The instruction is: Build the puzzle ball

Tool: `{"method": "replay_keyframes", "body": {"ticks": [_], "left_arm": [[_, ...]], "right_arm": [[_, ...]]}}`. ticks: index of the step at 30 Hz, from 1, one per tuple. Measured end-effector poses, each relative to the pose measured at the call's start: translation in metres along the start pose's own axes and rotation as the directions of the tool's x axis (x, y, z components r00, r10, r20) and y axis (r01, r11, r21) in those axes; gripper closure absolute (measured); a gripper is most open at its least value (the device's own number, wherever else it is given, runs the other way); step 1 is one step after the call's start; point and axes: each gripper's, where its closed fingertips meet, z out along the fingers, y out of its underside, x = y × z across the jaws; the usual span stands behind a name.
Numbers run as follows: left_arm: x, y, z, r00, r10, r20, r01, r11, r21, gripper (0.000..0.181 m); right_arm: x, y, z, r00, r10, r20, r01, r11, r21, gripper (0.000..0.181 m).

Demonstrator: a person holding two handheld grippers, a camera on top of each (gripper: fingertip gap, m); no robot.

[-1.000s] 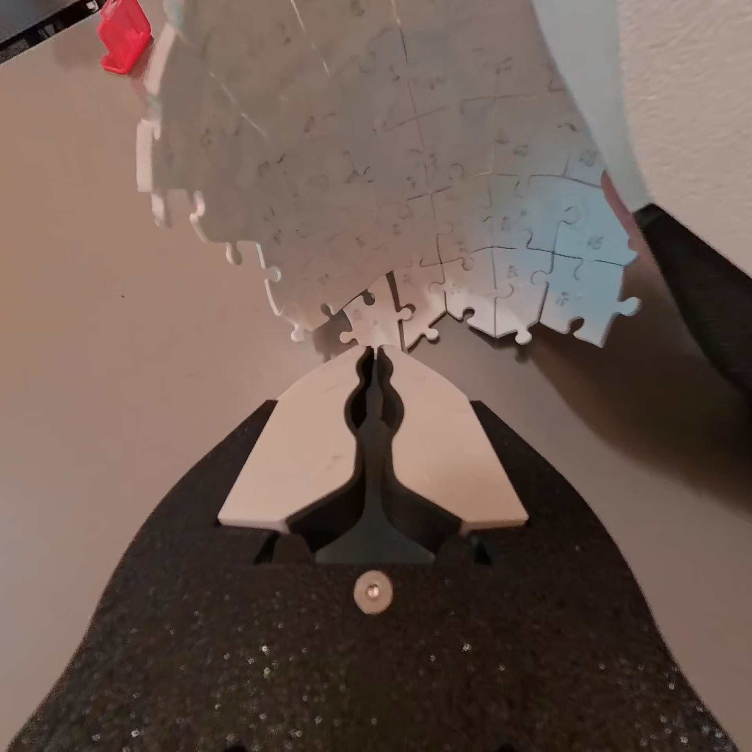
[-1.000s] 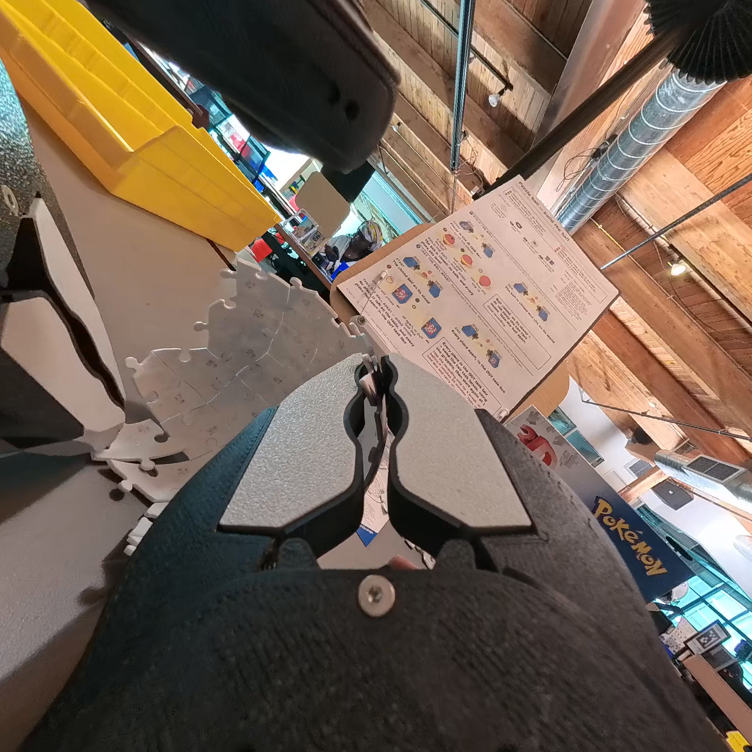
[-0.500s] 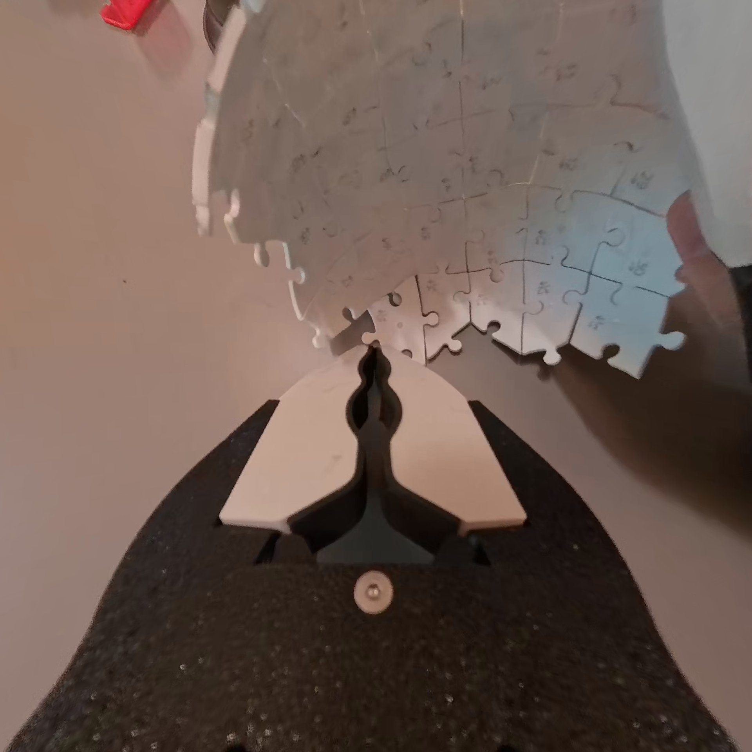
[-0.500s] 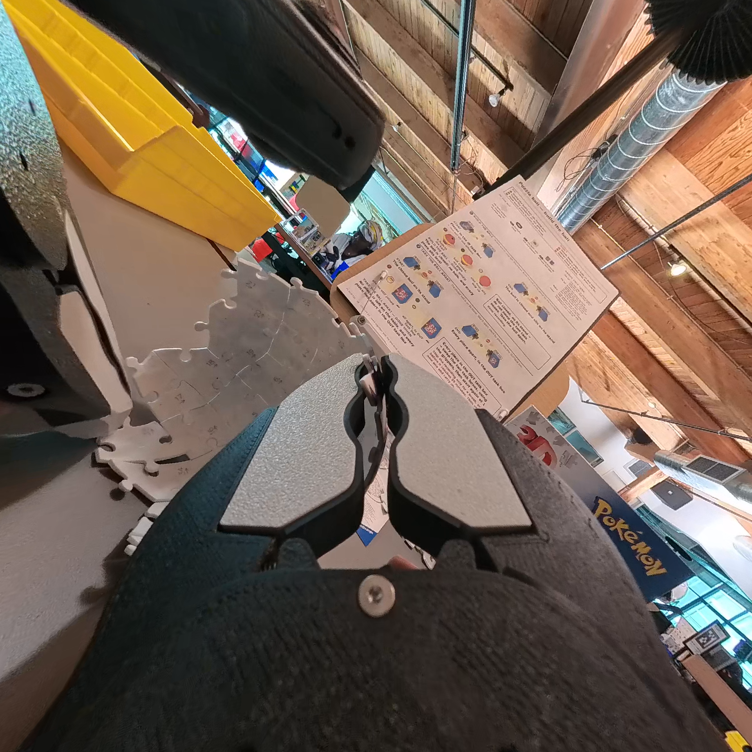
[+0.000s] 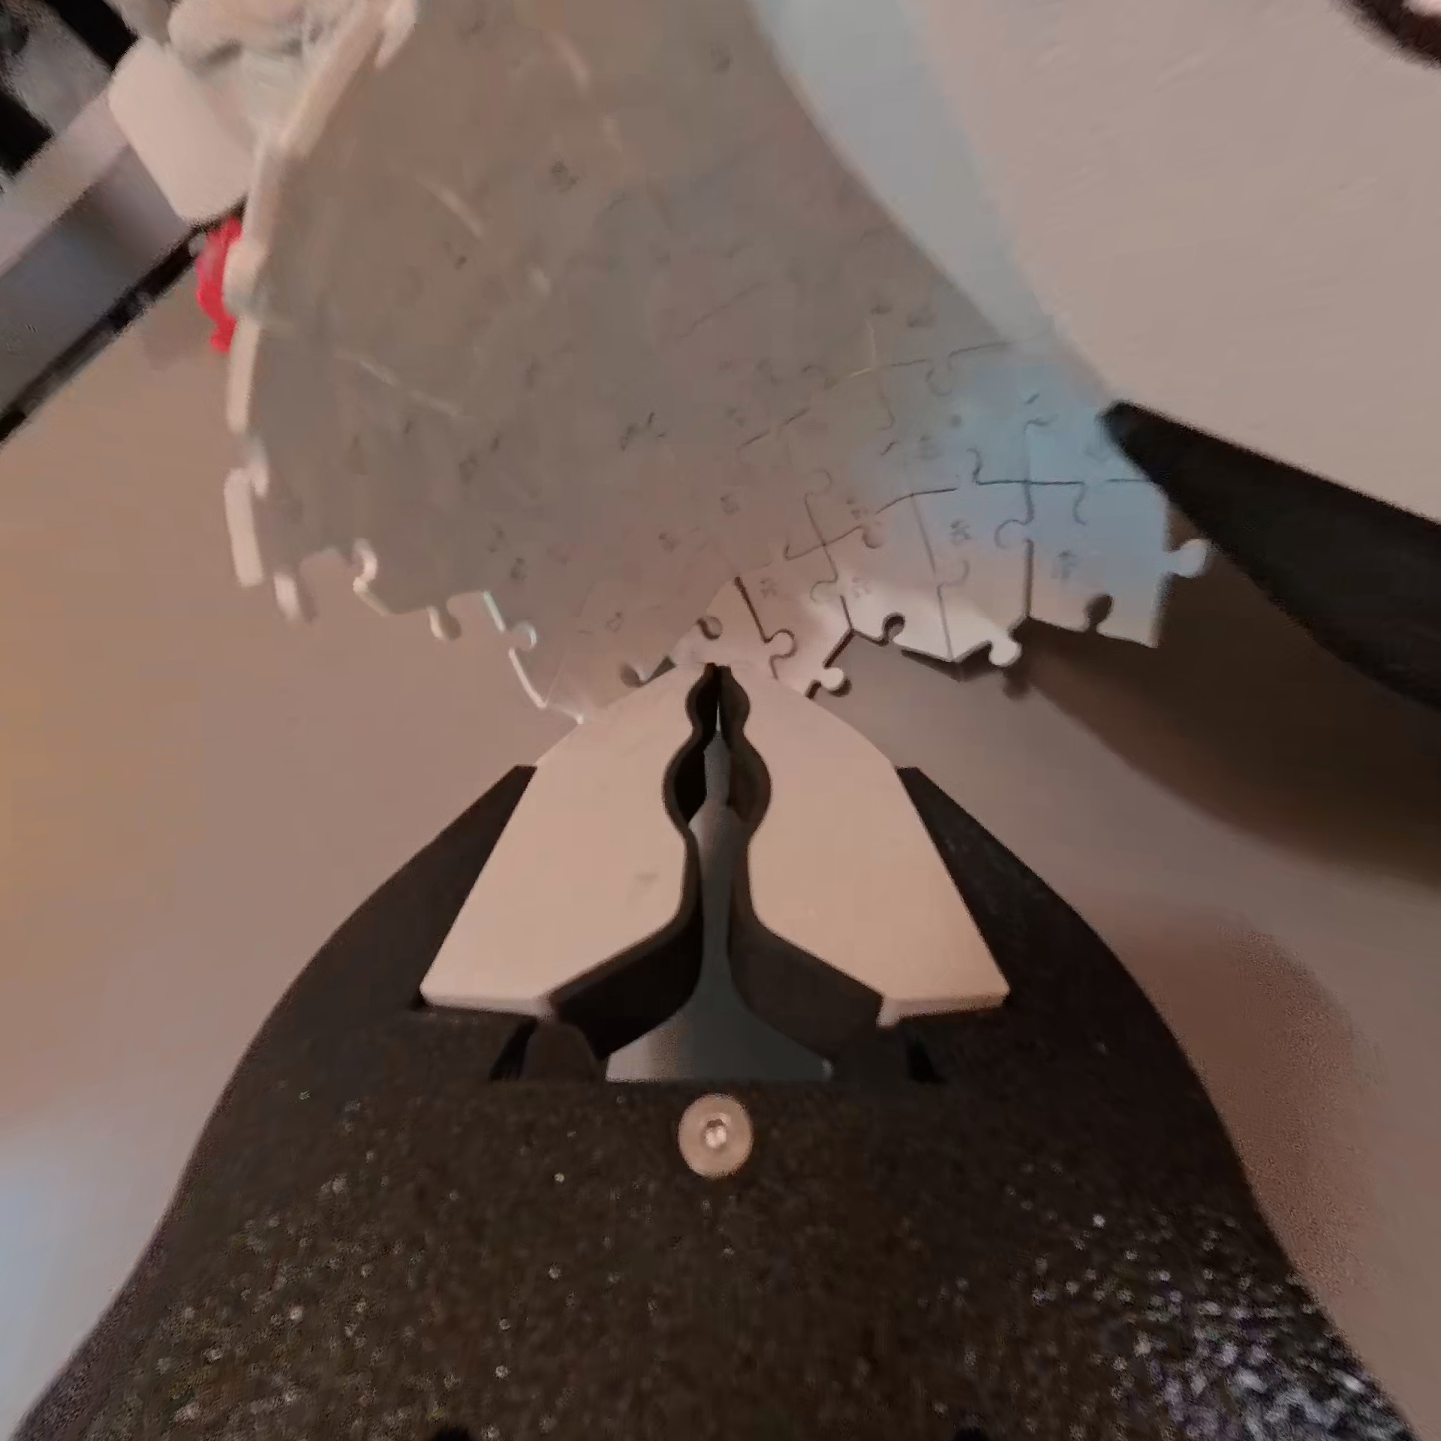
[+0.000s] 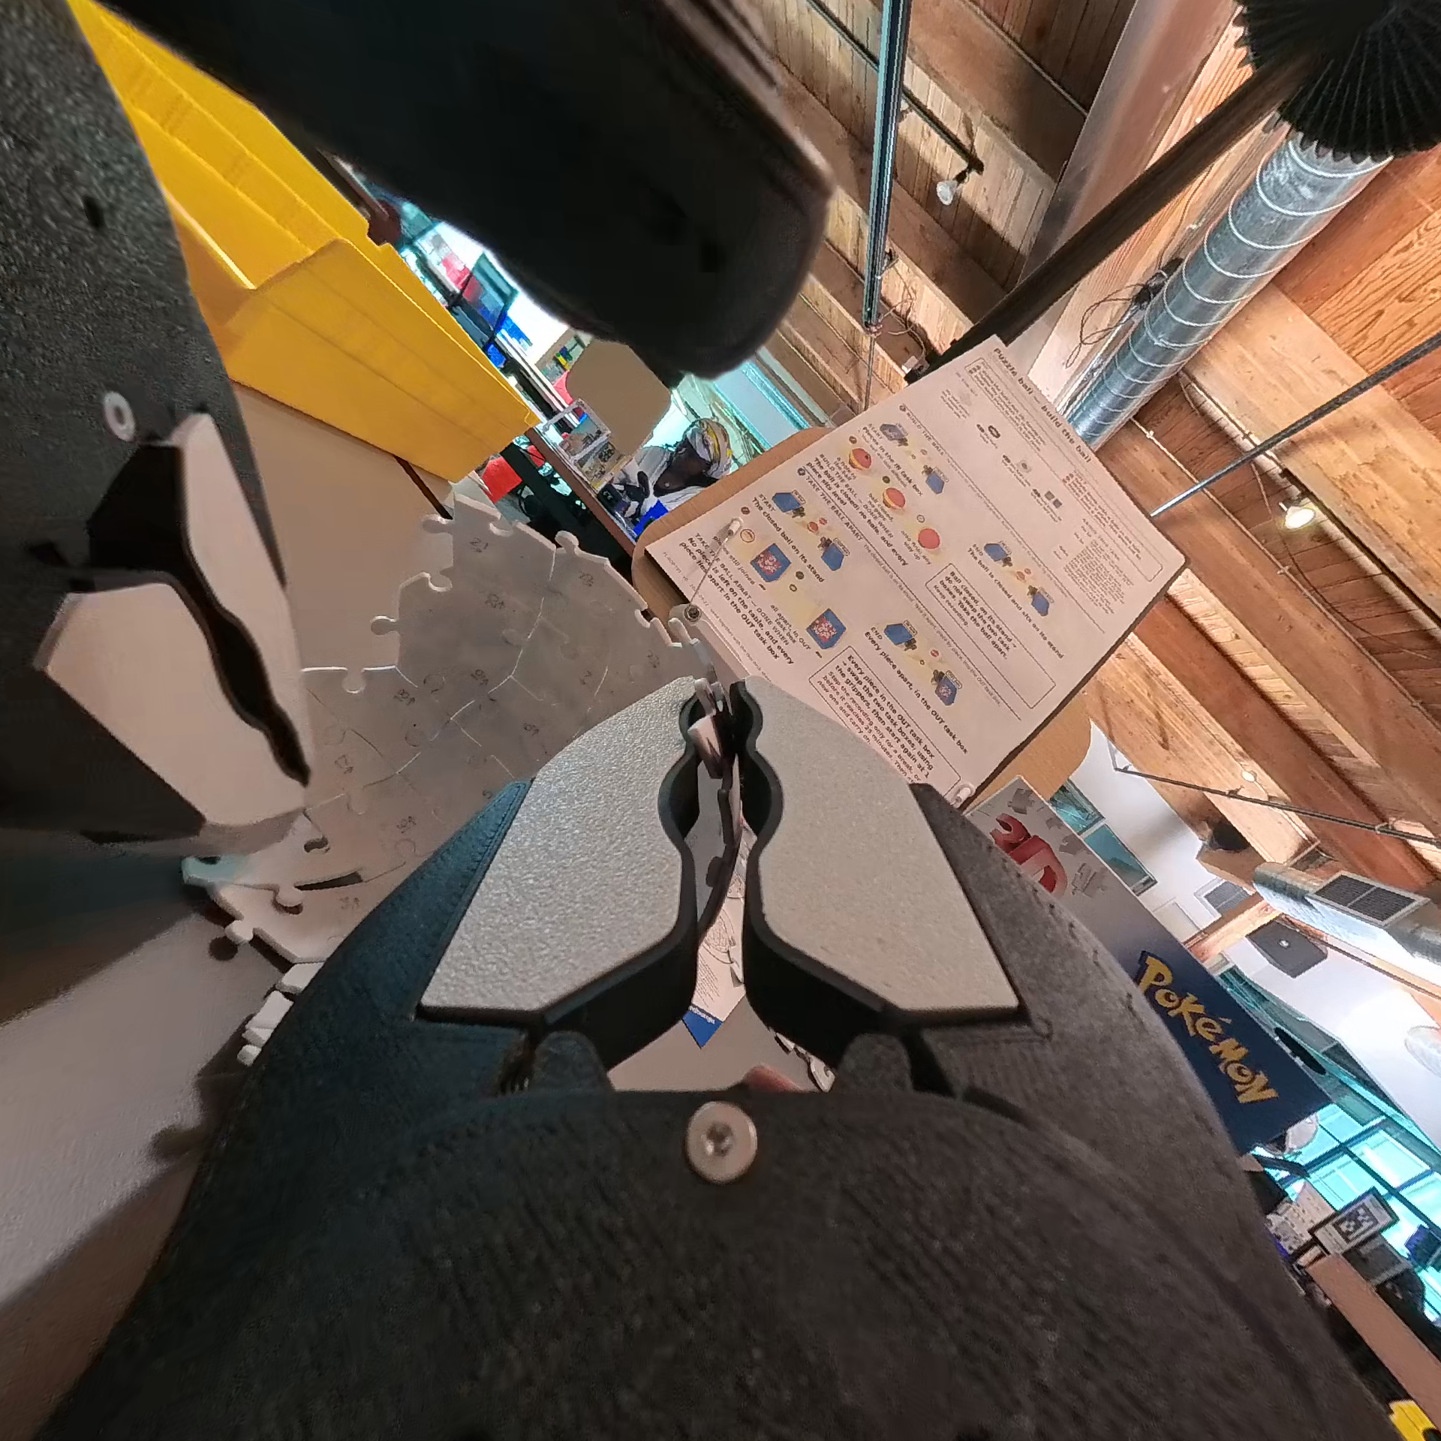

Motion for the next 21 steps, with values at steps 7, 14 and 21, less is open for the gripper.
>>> {"method": "replay_keyframes", "body": {"ticks": [7, 14, 21], "left_arm": [[0.009, -0.008, 0.009, 0.998, 0.009, -0.066, -0.009, 1.000, 0.005, 0.181], [0.009, -0.007, 0.012, 0.991, -0.076, -0.110, 0.074, 0.997, -0.025, 0.181], [0.011, -0.008, 0.015, 0.994, -0.012, -0.105, 0.007, 0.999, -0.049, 0.181]], "right_arm": [[0.000, 0.000, 0.000, 1.000, 0.003, 0.001, -0.003, 1.000, 0.000, 0.175], [0.000, 0.000, 0.000, 1.000, 0.007, 0.001, -0.007, 1.000, 0.003, 0.175], [0.000, -0.001, 0.000, 1.000, 0.013, 0.002, -0.013, 1.000, 0.004, 0.176]]}}
